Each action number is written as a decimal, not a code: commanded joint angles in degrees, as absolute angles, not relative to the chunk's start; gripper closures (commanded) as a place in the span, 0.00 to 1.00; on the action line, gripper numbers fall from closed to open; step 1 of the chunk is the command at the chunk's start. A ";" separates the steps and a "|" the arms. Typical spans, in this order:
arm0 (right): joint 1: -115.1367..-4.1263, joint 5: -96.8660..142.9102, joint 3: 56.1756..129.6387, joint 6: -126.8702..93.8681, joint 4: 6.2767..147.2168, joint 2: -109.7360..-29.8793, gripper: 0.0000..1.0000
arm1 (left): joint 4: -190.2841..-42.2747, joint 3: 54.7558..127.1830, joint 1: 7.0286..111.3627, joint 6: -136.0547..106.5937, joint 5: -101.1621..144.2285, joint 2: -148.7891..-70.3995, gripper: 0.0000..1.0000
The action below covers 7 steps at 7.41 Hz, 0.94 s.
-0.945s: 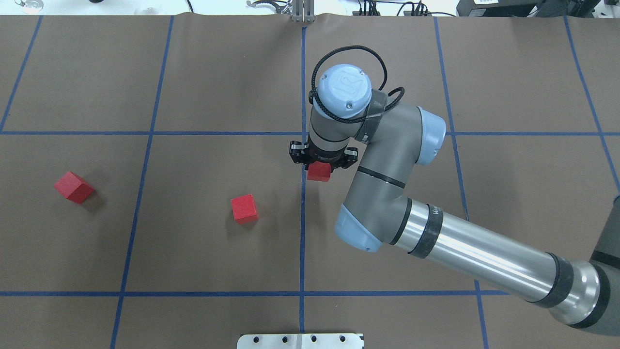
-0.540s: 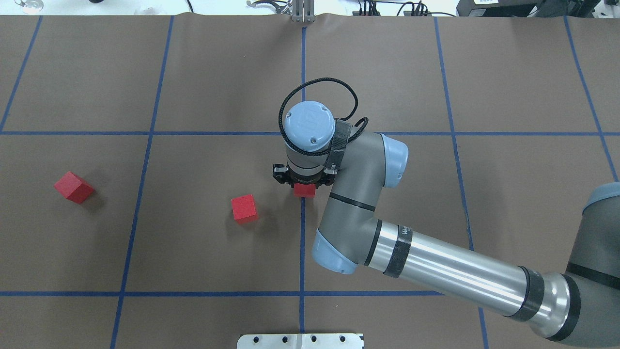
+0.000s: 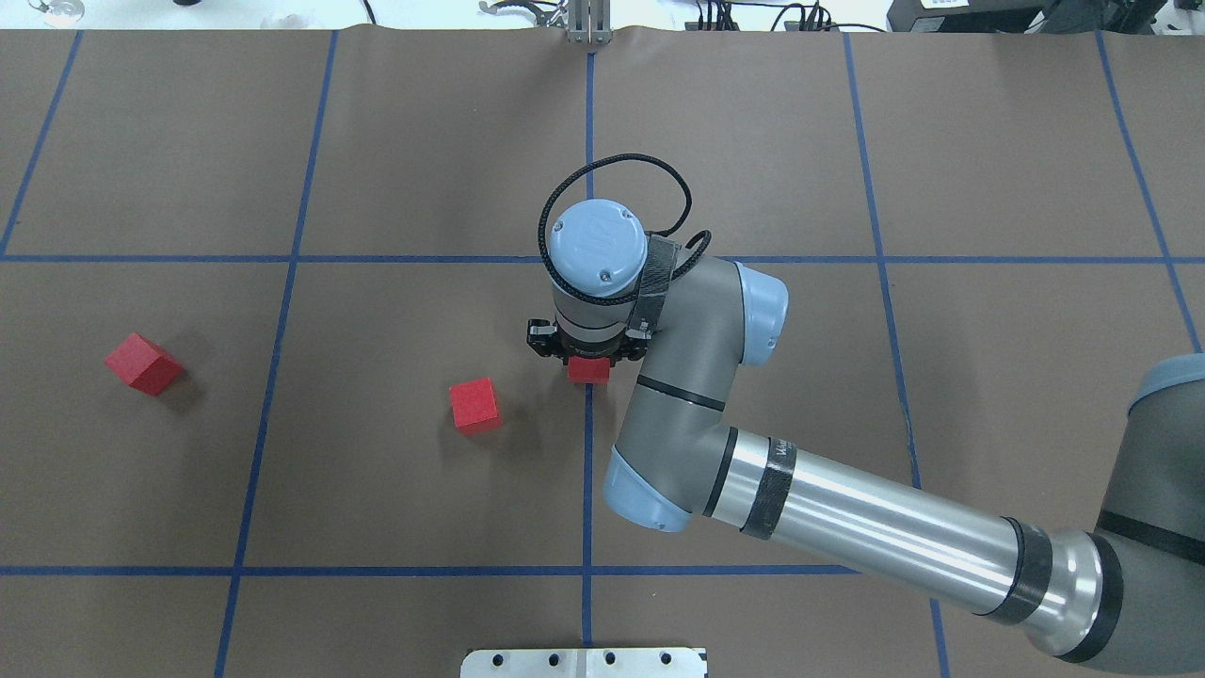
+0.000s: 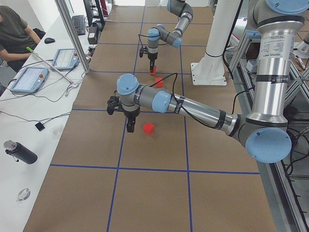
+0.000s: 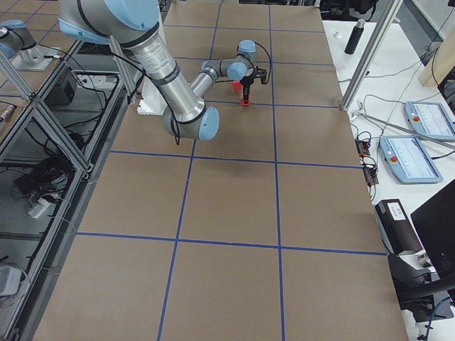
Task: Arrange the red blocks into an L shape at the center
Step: 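Carry the red cube with the right gripper to the table center and set it down, then open and raise the right gripper while the left gripper reaches for the middle red cube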
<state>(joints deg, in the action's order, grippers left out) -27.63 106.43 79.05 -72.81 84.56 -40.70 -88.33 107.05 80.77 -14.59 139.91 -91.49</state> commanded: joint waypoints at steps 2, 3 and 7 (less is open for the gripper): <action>-27.60 106.35 78.84 -71.81 84.46 -40.52 0.00 | -88.68 107.14 80.68 -14.50 139.92 -91.58 0.00; -27.77 106.43 79.19 -71.20 84.20 -40.26 0.00 | -88.68 107.49 79.73 -14.68 140.01 -91.50 0.00; -43.89 121.34 99.07 -62.55 83.67 -58.81 0.00 | -92.90 110.74 59.05 -56.82 134.78 -104.27 0.00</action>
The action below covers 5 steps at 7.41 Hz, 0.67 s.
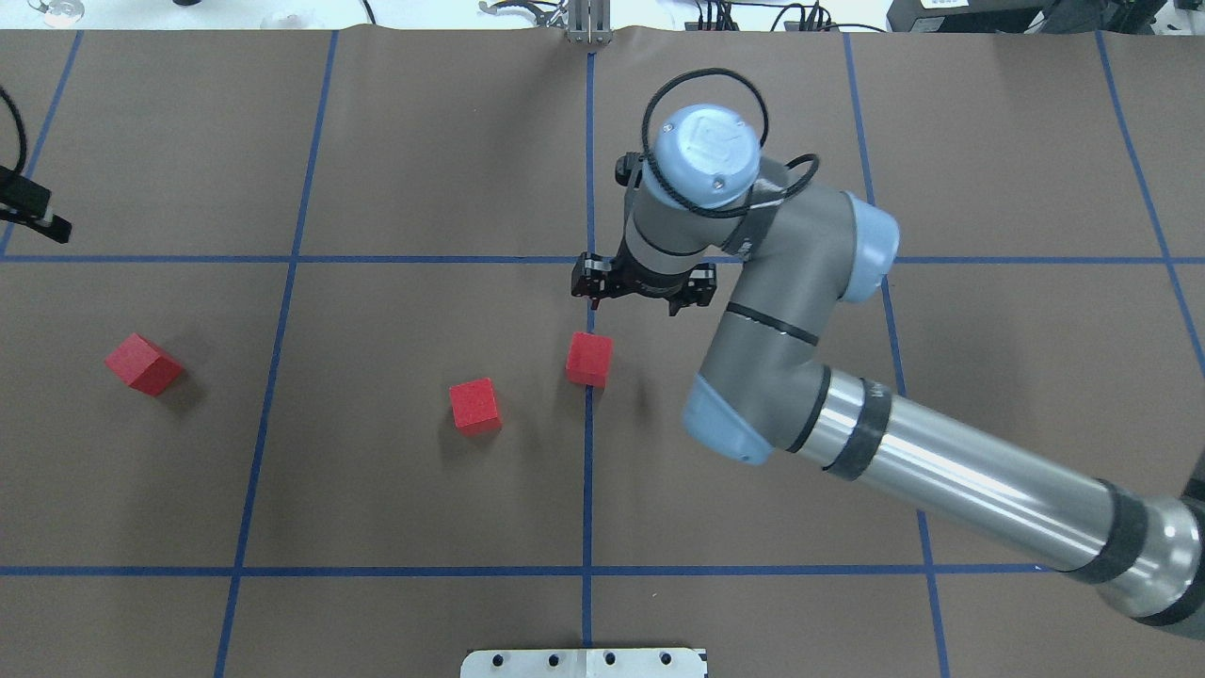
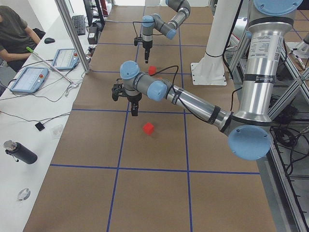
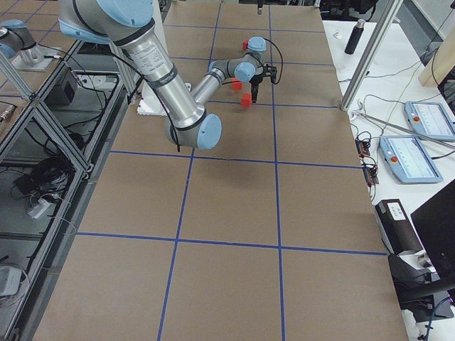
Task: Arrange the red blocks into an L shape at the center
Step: 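Open and raise the right gripper while the left gripper reaches for the middle red cube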
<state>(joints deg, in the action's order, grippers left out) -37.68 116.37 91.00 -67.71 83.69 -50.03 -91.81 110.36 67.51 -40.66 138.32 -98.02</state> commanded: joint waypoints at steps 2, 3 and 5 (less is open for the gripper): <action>-50.69 125.84 100.55 -51.20 83.41 -65.46 0.00 | -92.90 113.89 38.77 -78.06 115.93 -108.53 0.00; -51.58 125.95 100.55 -50.28 83.32 -66.52 0.00 | -92.55 111.73 33.10 -82.14 115.14 -113.94 0.00; -51.59 125.77 100.46 -50.27 83.32 -66.62 0.00 | -92.82 101.31 29.82 -88.32 114.70 -124.13 0.00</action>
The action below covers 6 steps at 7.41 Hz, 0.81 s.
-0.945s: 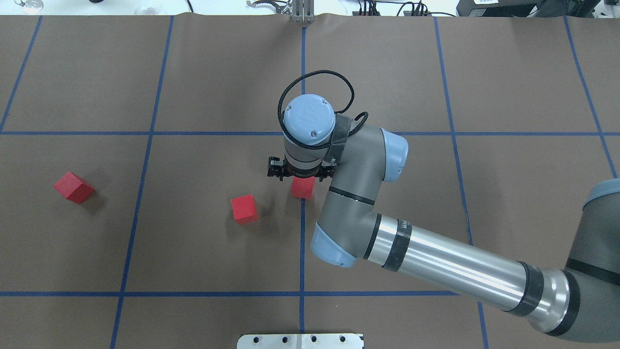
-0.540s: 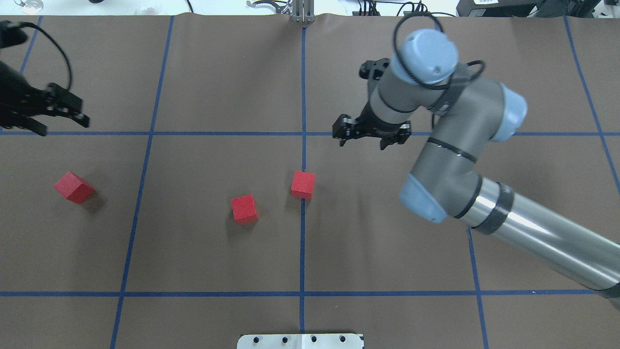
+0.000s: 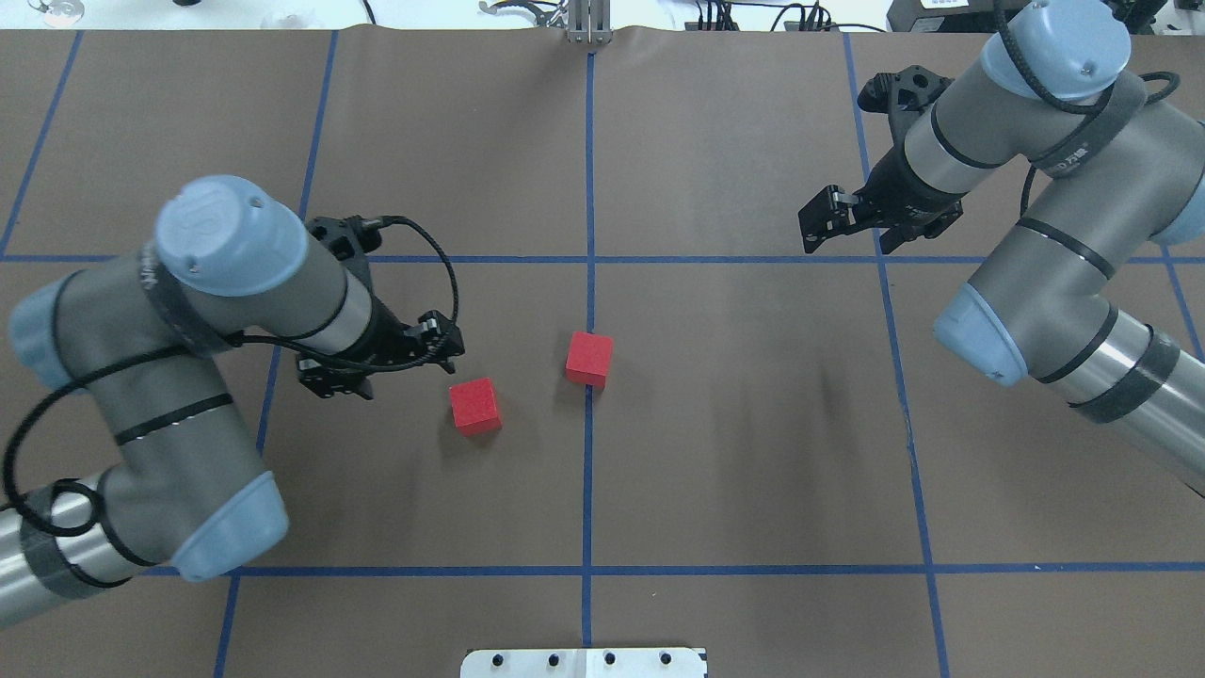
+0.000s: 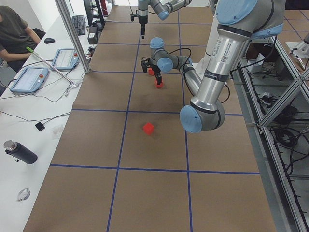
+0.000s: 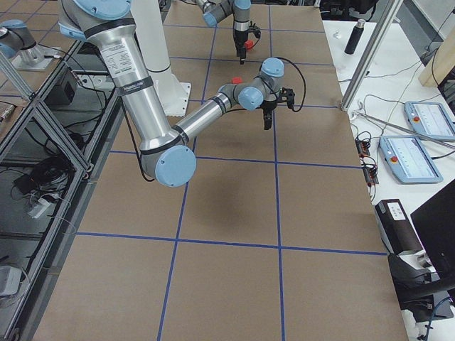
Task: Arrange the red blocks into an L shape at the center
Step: 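Open and raise the right gripper while the left gripper reaches for the middle red cube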
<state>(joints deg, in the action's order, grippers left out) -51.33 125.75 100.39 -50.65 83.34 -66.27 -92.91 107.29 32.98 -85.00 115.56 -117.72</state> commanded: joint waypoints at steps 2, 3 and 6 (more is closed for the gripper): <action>-51.42 125.68 100.55 -50.36 83.32 -66.53 0.00 | -92.90 98.79 28.05 -89.74 112.35 -124.72 0.00; -51.42 125.51 100.46 -50.36 83.32 -66.53 0.00 | -92.90 98.62 27.52 -89.65 110.93 -124.63 0.00; -51.33 125.24 99.93 -50.27 83.23 -66.71 0.00 | -92.81 98.26 27.77 -89.38 110.74 -123.32 0.00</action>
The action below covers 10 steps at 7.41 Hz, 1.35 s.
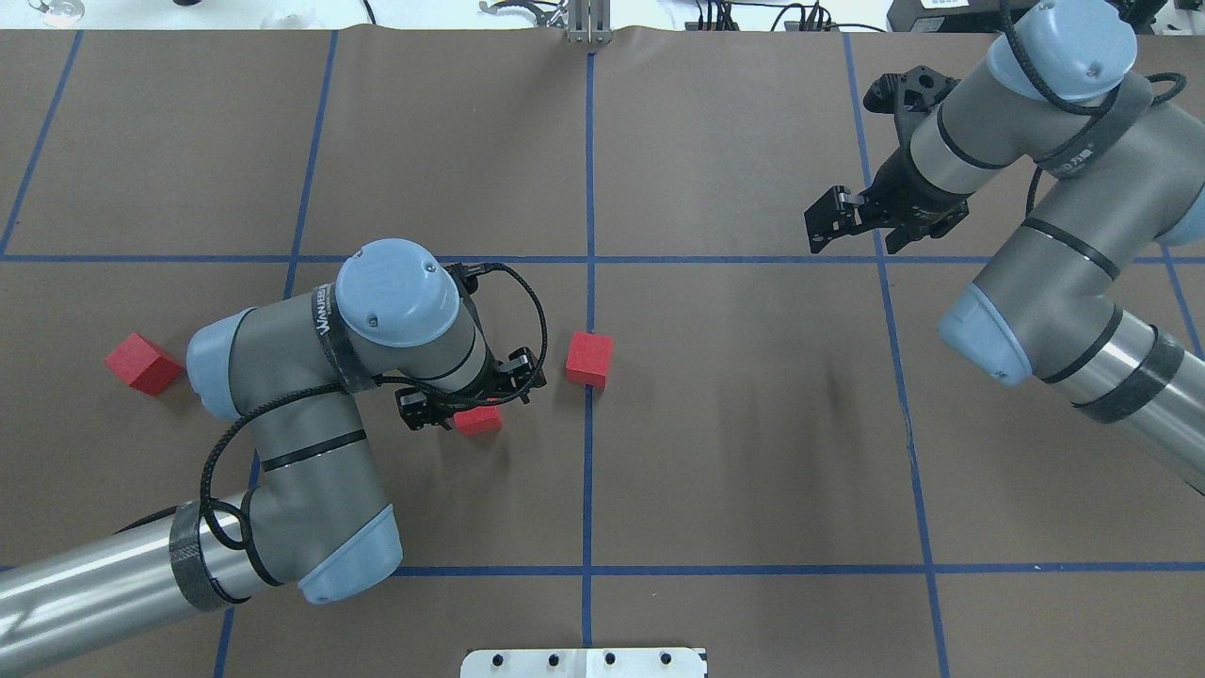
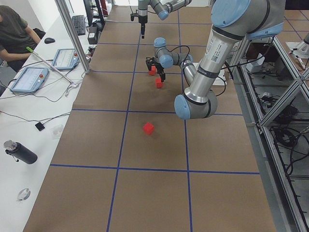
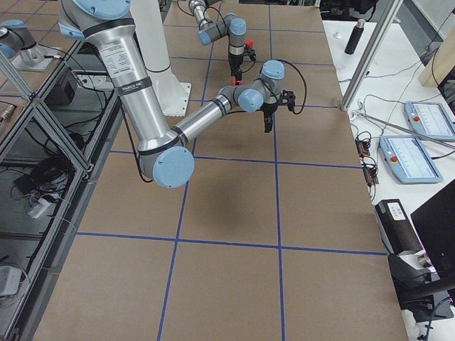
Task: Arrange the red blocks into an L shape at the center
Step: 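Grasp the middle red cube with the left gripper and carry it toward the placed cube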
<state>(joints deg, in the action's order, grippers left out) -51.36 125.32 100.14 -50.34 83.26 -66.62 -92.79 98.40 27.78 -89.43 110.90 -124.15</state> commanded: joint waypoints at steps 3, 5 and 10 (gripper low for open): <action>-50.89 125.07 99.84 -50.36 83.23 -66.80 0.00 | -92.90 96.16 27.60 -88.77 110.83 -123.83 0.14; -50.89 124.98 99.84 -50.36 83.23 -66.88 0.00 | -92.90 96.68 27.77 -88.77 110.74 -123.93 1.00; -50.98 124.98 100.02 -50.36 82.97 -67.50 0.00 | -91.85 89.95 33.66 -74.03 107.52 -138.03 1.00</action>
<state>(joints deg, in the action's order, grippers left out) -50.97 124.98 99.94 -50.34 83.10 -67.37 -91.99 94.19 32.79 -78.83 109.82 -132.82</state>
